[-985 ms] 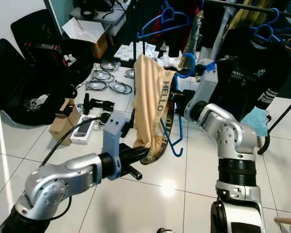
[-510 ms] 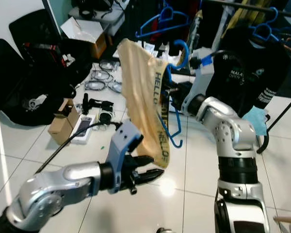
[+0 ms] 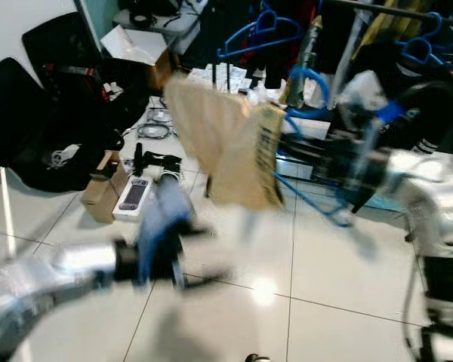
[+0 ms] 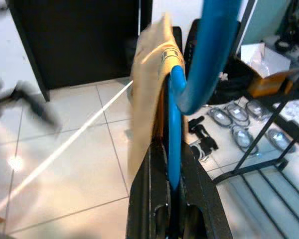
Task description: Hang hanger
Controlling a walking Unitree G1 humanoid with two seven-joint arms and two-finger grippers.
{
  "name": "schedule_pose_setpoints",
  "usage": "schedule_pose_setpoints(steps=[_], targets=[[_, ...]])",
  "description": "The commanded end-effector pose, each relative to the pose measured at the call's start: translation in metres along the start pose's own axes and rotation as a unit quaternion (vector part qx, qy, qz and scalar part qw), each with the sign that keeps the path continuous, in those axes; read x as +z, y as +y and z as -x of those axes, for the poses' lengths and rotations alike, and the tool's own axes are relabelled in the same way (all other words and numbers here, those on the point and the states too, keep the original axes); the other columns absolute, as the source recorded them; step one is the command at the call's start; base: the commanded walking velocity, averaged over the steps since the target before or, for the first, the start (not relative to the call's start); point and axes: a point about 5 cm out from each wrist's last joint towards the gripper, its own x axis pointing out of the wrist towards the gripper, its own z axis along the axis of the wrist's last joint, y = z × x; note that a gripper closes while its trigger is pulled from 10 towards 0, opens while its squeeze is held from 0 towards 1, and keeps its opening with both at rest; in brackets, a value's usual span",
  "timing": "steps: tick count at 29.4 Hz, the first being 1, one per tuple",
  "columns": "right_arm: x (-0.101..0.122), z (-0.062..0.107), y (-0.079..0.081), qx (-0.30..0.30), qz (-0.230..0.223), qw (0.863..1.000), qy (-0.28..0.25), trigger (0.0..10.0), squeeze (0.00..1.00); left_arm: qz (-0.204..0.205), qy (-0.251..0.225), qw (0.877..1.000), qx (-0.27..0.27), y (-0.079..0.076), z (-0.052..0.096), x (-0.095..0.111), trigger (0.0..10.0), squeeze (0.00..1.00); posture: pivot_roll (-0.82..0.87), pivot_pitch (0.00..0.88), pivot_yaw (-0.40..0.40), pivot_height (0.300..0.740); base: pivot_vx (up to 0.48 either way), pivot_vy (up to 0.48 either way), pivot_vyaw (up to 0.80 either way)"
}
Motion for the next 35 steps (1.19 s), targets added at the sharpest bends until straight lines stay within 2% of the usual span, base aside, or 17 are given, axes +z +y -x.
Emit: schedule_pose_setpoints(steps=[1,4,5,7,8,9,10,12,14,15,16,18,24,26,28,31,35], targets=[[0.005,0.006,0.000,0.021,0.010,1.000,-0.007,10.0,0.00,-0.001,-0.026,0.999,0.019,0.009,0.003,0.007,10.0,0.28,-0.05,0.130,-0.029,0.740,0.000,0.000,0.00],[0.005,0.006,0.000,0.021,0.010,1.000,-0.007,10.0,0.00,-0.001,-0.026,0.999,0.019,0.009,0.003,0.007,10.0,0.28,-0.05,0.130,-0.029,0.740,0.000,0.000,0.00],[0.009,0.012,0.001,0.041,0.013,0.999,-0.009,10.0,0.00,-0.019,-0.062,0.997,0.049,0.024,0.011,0.023,10.0,0.00,-0.05,0.125,-0.026,0.740,0.000,0.000,0.00],[0.009,0.012,0.001,0.041,0.013,0.999,-0.009,10.0,0.00,-0.019,-0.062,0.997,0.049,0.024,0.011,0.023,10.0,0.00,-0.05,0.125,-0.026,0.740,0.000,0.000,0.00],[0.011,0.017,0.004,0.067,0.014,0.998,-0.008,10.0,0.00,-0.039,-0.093,0.993,0.063,0.036,0.022,0.040,10.0,0.00,-0.04,0.119,-0.024,0.740,0.000,0.000,0.00],[0.009,0.016,0.010,0.100,0.010,0.995,-0.004,10.0,0.00,-0.088,-0.113,0.988,0.058,0.045,0.034,0.060,10.0,0.00,-0.03,0.113,-0.019,0.740,0.000,0.000,0.00],[0.009,0.016,0.010,0.100,0.010,0.995,-0.004,10.0,0.00,-0.088,-0.113,0.988,0.058,0.045,0.034,0.060,10.0,0.00,-0.03,0.113,-0.019,0.740,0.000,0.000,0.00],[-0.001,0.007,0.021,0.155,0.003,0.988,0.010,10.0,0.00,-0.179,-0.116,0.976,0.032,0.053,0.046,0.088,10.0,0.00,-0.02,0.108,-0.011,0.740,0.000,0.000,0.00],[-0.001,0.007,0.021,0.155,0.003,0.988,0.010,10.0,0.00,-0.179,-0.116,0.976,0.032,0.053,0.046,0.088,10.0,0.00,-0.02,0.108,-0.011,0.740,0.000,0.000,0.00],[-0.006,0.002,0.025,0.171,0.001,0.985,0.016,10.0,0.00,-0.208,-0.113,0.971,0.022,0.055,0.048,0.096,10.0,0.00,-0.02,0.106,-0.008,0.740,0.000,0.000,0.00],[-0.006,0.002,0.025,0.171,0.001,0.985,0.016,10.0,0.00,-0.208,-0.113,0.971,0.022,0.055,0.048,0.096,10.0,0.00,-0.02,0.106,-0.008,0.740,0.000,0.000,0.00],[-0.015,-0.006,0.030,0.190,0.000,0.981,0.024,10.0,0.00,-0.248,-0.108,0.963,-0.005,0.055,0.049,0.108,10.0,0.00,-0.01,0.103,-0.005,0.740,0.000,0.000,0.00],[-0.017,-0.014,0.035,0.204,-0.001,0.979,0.019,10.0,0.00,-0.259,-0.097,0.960,-0.052,0.048,0.044,0.109,10.0,0.00,-0.01,0.100,-0.001,0.740,0.000,0.000,0.00],[-0.016,-0.024,0.040,0.214,0.002,0.977,0.010,10.0,0.00,-0.250,-0.035,0.959,-0.129,0.034,0.034,0.089,10.0,0.00,-0.01,0.098,0.007,0.740,0.000,0.000,0.00],[-0.016,-0.024,0.040,0.214,0.002,0.977,0.010,10.0,0.00,-0.250,-0.035,0.959,-0.129,0.034,0.034,0.089,10.0,0.00,-0.01,0.098,0.007,0.740,0.000,0.000,0.00],[-0.018,-0.034,0.045,0.227,0.005,0.974,0.006,10.0,0.00,-0.228,0.059,0.954,-0.188,0.026,0.027,0.061,10.0,0.00,-0.01,0.098,0.010,0.740,0.000,0.000,0.00],[-0.018,-0.037,0.048,0.236,0.005,0.972,0.008,10.0,0.00,-0.229,0.079,0.951,-0.194,0.028,0.026,0.056,10.0,0.00,0.00,0.099,0.010,0.740,0.000,0.000,0.00]])
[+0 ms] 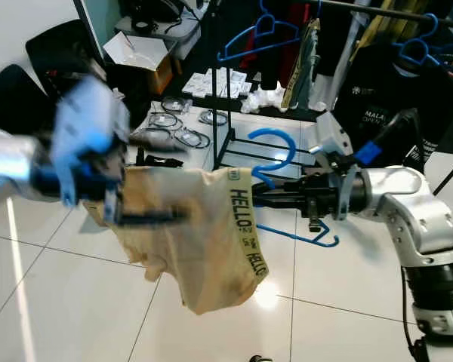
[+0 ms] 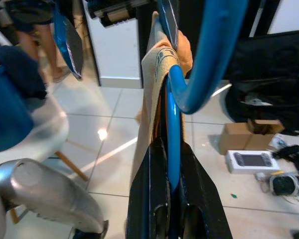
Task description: Hang hanger
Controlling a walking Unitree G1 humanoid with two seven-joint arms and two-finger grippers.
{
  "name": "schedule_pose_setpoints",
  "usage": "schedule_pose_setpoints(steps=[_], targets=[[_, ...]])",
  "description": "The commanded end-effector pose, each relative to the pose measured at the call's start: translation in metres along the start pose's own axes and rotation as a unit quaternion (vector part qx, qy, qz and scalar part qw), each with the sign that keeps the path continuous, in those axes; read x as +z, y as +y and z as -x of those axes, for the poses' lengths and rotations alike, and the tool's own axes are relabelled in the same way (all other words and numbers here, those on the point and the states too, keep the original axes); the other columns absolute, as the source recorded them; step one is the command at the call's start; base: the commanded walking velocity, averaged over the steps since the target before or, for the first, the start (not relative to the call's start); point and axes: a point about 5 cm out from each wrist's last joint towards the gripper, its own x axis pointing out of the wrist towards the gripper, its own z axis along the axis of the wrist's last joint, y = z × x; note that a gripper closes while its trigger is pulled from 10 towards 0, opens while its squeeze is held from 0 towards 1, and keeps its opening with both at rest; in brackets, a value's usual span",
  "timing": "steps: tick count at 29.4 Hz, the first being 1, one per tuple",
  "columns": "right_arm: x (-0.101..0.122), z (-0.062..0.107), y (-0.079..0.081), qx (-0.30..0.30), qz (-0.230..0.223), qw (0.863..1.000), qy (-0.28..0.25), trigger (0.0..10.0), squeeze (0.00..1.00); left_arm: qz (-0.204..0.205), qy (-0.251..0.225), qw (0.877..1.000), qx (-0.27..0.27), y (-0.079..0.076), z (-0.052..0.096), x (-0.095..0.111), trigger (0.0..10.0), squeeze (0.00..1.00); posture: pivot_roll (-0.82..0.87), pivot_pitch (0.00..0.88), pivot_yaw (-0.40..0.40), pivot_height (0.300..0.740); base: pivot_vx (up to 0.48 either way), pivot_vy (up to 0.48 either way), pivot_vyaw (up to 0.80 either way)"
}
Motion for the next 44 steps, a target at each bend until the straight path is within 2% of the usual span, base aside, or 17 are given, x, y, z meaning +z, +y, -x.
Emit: schedule_pose_setpoints(steps=[1,5,12,13,15,16,22,38,39,40,41,44], targets=[[0.005,-0.005,0.003,0.014,0.017,1.000,-0.001,10.0,0.00,-0.004,0.027,1.000,-0.008,-0.002,0.003,-0.004,10.0,0.00,0.00,0.099,0.010,0.740,0.000,0.000,0.00],[0.003,-0.009,0.006,0.029,0.019,0.999,0.006,10.0,0.00,-0.017,0.038,0.999,0.004,0.006,0.004,-0.007,10.0,0.00,-0.01,0.100,0.010,0.740,0.000,0.000,0.00],[0.001,-0.011,0.008,0.036,0.020,0.999,0.015,10.0,0.00,-0.015,0.040,0.999,0.018,0.011,0.004,-0.009,10.0,0.00,-0.01,0.100,0.008,0.740,0.000,0.000,0.00],[0.001,-0.012,0.008,0.037,0.021,0.999,0.018,10.0,0.00,-0.008,0.046,0.999,0.009,0.009,0.004,-0.011,4.2,0.00,-0.01,0.101,0.008,0.740,0.000,0.000,0.00],[0.001,-0.012,0.008,0.037,0.021,0.999,0.018,10.0,0.00,-0.008,0.046,0.999,0.009,0.009,0.004,-0.011,4.2,0.00,-0.01,0.101,0.008,0.740,0.000,0.000,0.00],[0.001,-0.012,0.008,0.039,0.022,0.999,0.019,10.0,0.00,-0.002,0.054,0.999,-0.004,0.006,0.004,-0.014,0.0,0.00,-0.01,0.101,0.007,0.740,0.000,0.000,0.00],[0.002,-0.014,0.009,0.042,0.023,0.999,0.019,10.0,0.00,0.001,0.072,0.997,-0.021,0.001,0.003,-0.020,0.0,0.00,-0.01,0.101,0.005,0.740,0.000,0.000,0.00],[0.008,-0.017,0.008,0.039,0.031,0.999,0.004,10.0,0.00,-0.010,0.088,0.996,-0.020,0.003,0.001,-0.028,0.0,0.00,-0.02,0.101,0.005,0.740,0.000,0.000,0.00],[0.008,-0.017,0.007,0.036,0.023,0.999,-0.004,10.0,0.69,-0.011,0.087,0.996,-0.018,0.004,0.001,-0.028,0.0,0.00,-0.02,0.101,0.005,0.740,0.000,0.000,0.00],[0.008,-0.017,0.007,0.036,0.023,0.999,-0.004,10.0,0.69,-0.011,0.087,0.996,-0.018,0.004,0.001,-0.028,0.0,0.00,-0.02,0.101,0.005,0.740,0.000,0.000,0.00],[0.008,-0.017,0.007,0.031,0.016,0.999,-0.010,10.0,1.00,-0.013,0.084,0.996,-0.013,0.006,0.002,-0.027,0.0,0.00,-0.01,0.102,0.005,0.740,0.000,0.000,0.00],[0.005,-0.007,0.003,0.003,0.010,1.000,-0.014,10.0,1.00,-0.036,0.077,0.996,0.002,0.012,0.006,-0.024,0.0,0.00,-0.02,0.102,0.005,0.740,0.000,0.000,0.00]])
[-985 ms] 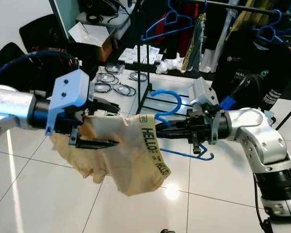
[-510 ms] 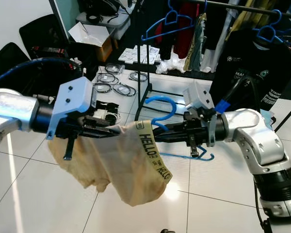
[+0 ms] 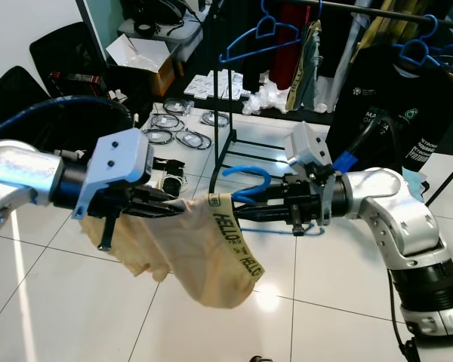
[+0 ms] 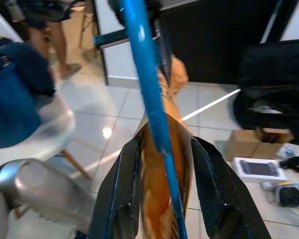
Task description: Hang hanger
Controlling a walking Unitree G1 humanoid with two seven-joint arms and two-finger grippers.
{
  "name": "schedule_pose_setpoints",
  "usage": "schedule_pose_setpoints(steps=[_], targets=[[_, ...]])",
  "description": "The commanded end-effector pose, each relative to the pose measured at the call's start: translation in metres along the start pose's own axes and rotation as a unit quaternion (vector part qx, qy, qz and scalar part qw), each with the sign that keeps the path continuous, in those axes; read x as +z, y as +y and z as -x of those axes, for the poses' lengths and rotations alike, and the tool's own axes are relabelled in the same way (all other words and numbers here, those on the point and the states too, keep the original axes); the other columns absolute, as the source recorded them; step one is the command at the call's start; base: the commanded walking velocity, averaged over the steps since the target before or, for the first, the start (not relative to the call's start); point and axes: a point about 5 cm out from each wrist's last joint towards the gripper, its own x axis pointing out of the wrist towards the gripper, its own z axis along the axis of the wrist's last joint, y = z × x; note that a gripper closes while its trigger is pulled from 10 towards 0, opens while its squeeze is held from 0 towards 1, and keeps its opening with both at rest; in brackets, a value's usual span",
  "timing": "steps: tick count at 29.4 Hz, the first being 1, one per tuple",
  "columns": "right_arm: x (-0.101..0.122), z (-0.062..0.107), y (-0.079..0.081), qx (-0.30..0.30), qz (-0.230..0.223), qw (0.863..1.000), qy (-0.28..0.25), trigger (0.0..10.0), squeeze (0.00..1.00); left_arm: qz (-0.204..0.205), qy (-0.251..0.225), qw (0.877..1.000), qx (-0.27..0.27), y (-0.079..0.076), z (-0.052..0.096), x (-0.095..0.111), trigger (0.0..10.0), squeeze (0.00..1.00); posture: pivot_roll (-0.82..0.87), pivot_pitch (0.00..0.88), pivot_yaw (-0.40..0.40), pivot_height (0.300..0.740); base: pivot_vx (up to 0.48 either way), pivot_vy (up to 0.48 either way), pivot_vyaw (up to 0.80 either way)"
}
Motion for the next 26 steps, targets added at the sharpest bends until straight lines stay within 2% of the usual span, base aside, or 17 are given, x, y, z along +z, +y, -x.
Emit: schedule_pose_setpoints(steps=[1,3,4,10,15,18,21,22,26], targets=[[0.000,0.011,-0.003,-0.029,-0.001,1.000,-0.009,10.0,1.00,-0.017,0.005,1.000,0.012,0.004,0.007,0.001,0.0,0.00,-0.02,0.101,0.006,0.740,0.000,0.000,0.00],[0.000,0.023,-0.005,-0.056,-0.002,0.998,-0.010,10.0,1.00,-0.019,0.004,1.000,0.019,0.007,0.009,0.000,0.0,0.00,-0.02,0.100,0.006,0.740,0.000,0.000,0.00],[0.000,0.023,-0.005,-0.056,-0.002,0.998,-0.010,10.0,1.00,-0.019,0.004,1.000,0.019,0.007,0.009,0.000,0.0,0.00,-0.02,0.100,0.006,0.740,0.000,0.000,0.00],[-0.009,0.071,0.003,-0.132,-0.023,0.991,0.024,10.0,1.00,-0.040,0.006,0.998,0.052,0.018,0.020,-0.002,0.0,0.00,-0.02,0.100,0.007,0.740,0.000,0.000,0.00],[-0.012,0.086,0.009,-0.153,-0.038,0.987,0.032,10.0,1.00,-0.055,-0.002,0.997,0.063,0.022,0.023,-0.001,0.0,0.00,-0.03,0.099,0.007,0.740,0.000,0.000,0.00],[-0.030,0.097,0.025,-0.163,-0.088,0.982,0.036,10.0,1.00,-0.067,-0.027,0.994,0.087,0.031,0.033,0.005,0.0,0.00,-0.04,0.099,0.008,0.740,0.000,0.000,0.00],[-0.045,0.094,0.033,-0.160,-0.123,0.978,0.047,10.0,1.00,-0.068,-0.044,0.992,0.097,0.036,0.038,0.011,0.0,0.00,-0.04,0.100,0.013,0.740,0.000,0.000,0.00],[-0.051,0.090,0.036,-0.158,-0.139,0.977,0.043,10.0,0.00,-0.070,-0.060,0.991,0.097,0.037,0.039,0.016,0.0,0.00,-0.03,0.102,0.019,0.740,0.000,0.000,0.00],[-0.064,0.075,0.039,-0.152,-0.170,0.974,0.014,10.0,0.00,-0.075,-0.106,0.987,0.092,0.039,0.043,0.029,0.0,0.00,-0.03,0.099,0.021,0.740,0.000,0.000,0.00]])
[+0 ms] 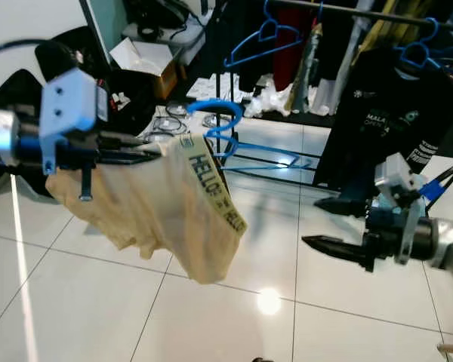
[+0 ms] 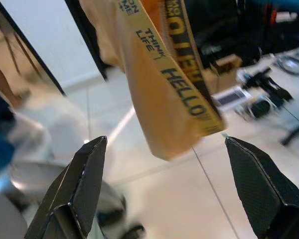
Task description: Hang hanger
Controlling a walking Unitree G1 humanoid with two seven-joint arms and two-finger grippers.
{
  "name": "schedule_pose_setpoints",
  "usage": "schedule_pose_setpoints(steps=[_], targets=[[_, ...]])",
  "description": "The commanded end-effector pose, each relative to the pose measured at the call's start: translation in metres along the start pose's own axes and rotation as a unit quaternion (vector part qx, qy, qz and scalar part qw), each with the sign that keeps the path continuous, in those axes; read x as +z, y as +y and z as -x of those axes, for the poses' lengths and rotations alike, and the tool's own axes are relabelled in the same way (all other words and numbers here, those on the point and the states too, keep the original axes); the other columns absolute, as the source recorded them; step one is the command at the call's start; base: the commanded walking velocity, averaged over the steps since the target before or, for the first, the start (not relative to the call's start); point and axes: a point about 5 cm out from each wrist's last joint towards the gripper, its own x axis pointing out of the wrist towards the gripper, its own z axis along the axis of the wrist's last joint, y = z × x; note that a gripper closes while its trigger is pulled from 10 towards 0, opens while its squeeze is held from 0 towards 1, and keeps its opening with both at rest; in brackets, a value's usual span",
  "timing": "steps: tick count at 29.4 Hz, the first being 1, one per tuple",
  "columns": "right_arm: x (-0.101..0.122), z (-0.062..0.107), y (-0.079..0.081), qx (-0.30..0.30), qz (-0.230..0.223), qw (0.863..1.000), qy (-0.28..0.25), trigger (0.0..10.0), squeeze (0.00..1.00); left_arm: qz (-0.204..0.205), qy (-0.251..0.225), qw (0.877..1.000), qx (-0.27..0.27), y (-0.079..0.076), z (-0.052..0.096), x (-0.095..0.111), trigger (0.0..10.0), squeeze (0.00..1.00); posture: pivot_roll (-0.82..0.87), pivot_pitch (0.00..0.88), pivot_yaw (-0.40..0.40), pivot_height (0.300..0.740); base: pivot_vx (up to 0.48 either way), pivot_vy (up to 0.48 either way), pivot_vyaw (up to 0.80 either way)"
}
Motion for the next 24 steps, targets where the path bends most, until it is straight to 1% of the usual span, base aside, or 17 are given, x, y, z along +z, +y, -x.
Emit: schedule_pose_setpoints(steps=[1,2,3,4,5,8,9,10,11,12,13,15,16,17,21,23,24], targets=[[-0.006,-0.010,0.005,0.013,-0.011,1.000,-0.007,10.0,0.00,-0.001,-0.037,0.999,-0.010,0.002,0.000,0.010,0.0,0.00,-0.03,0.099,0.021,0.740,0.000,0.000,0.00],[-0.007,-0.017,0.002,0.008,-0.017,0.999,-0.030,10.0,0.00,-0.004,-0.062,0.998,-0.014,0.003,0.000,0.015,1.2,0.00,-0.02,0.098,0.022,0.740,0.000,0.000,0.00],[-0.007,-0.017,0.002,0.008,-0.017,0.999,-0.030,10.0,0.00,-0.004,-0.062,0.998,-0.014,0.003,0.000,0.015,1.2,0.00,-0.02,0.098,0.022,0.740,0.000,0.000,0.00],[-0.004,-0.020,-0.001,0.002,-0.027,0.997,-0.066,10.0,0.00,-0.006,-0.077,0.997,-0.016,0.005,0.001,0.018,4.2,0.00,-0.02,0.097,0.021,0.740,0.000,0.000,0.00],[-0.002,-0.020,-0.002,0.000,-0.031,0.996,-0.083,10.0,0.00,-0.006,-0.081,0.997,-0.016,0.006,0.001,0.019,4.2,0.00,-0.02,0.097,0.021,0.740,0.000,0.000,0.00],[0.000,-0.020,-0.002,-0.001,-0.036,0.995,-0.097,10.0,0.00,-0.006,-0.085,0.996,-0.016,0.006,0.001,0.019,4.2,0.00,-0.02,0.097,0.021,0.740,0.000,0.000,0.00],[0.002,-0.021,-0.002,0.005,-0.041,0.993,-0.114,10.0,0.00,-0.007,-0.085,0.996,-0.017,0.007,0.002,0.018,7.6,0.00,-0.02,0.097,0.023,0.740,0.000,0.000,0.00],[0.004,-0.022,-0.002,0.010,-0.045,0.991,-0.127,10.0,0.00,-0.008,-0.086,0.996,-0.018,0.007,0.003,0.018,7.6,0.00,-0.02,0.097,0.023,0.740,0.000,0.000,0.00],[0.007,-0.020,-0.003,0.013,-0.056,0.986,-0.155,10.0,0.00,-0.009,-0.088,0.996,-0.021,0.007,0.003,0.018,9.2,0.00,-0.03,0.097,0.023,0.740,0.000,0.000,0.00],[0.009,-0.018,-0.004,0.014,-0.063,0.983,-0.174,10.0,0.00,-0.010,-0.089,0.996,-0.024,0.007,0.003,0.018,9.2,0.00,-0.03,0.097,0.023,0.740,0.000,0.000,0.00],[0.009,-0.018,-0.004,0.014,-0.063,0.983,-0.174,10.0,0.00,-0.010,-0.089,0.996,-0.024,0.007,0.003,0.018,9.2,0.00,-0.03,0.097,0.023,0.740,0.000,0.000,0.00],[0.011,-0.017,-0.005,0.013,-0.069,0.978,-0.196,10.0,0.00,-0.010,-0.093,0.995,-0.028,0.007,0.003,0.018,9.8,0.00,-0.03,0.097,0.025,0.740,0.000,0.000,0.00],[0.012,-0.017,-0.005,0.013,-0.069,0.977,-0.202,10.0,0.00,-0.010,-0.095,0.995,-0.030,0.007,0.003,0.019,9.8,0.00,-0.03,0.097,0.025,0.740,0.000,0.000,0.00],[0.012,-0.020,-0.003,0.013,-0.068,0.977,-0.203,10.0,0.00,-0.009,-0.105,0.994,-0.036,0.006,0.001,0.022,9.8,0.00,-0.03,0.098,0.026,0.740,0.000,0.000,0.00],[0.012,-0.021,-0.003,0.013,-0.068,0.977,-0.201,10.0,0.00,-0.009,-0.110,0.993,-0.038,0.006,0.000,0.023,9.8,0.00,-0.03,0.098,0.026,0.740,0.000,0.000,0.00],[0.012,-0.028,-0.004,0.011,-0.072,0.975,-0.209,10.0,0.00,-0.005,-0.136,0.990,-0.049,0.003,-0.002,0.029,10.0,0.00,-0.02,0.098,0.025,0.740,0.000,0.000,0.00],[0.012,-0.028,-0.004,0.011,-0.072,0.975,-0.209,10.0,0.00,-0.005,-0.136,0.990,-0.049,0.003,-0.002,0.029,10.0,0.00,-0.02,0.098,0.025,0.740,0.000,0.000,0.00]])
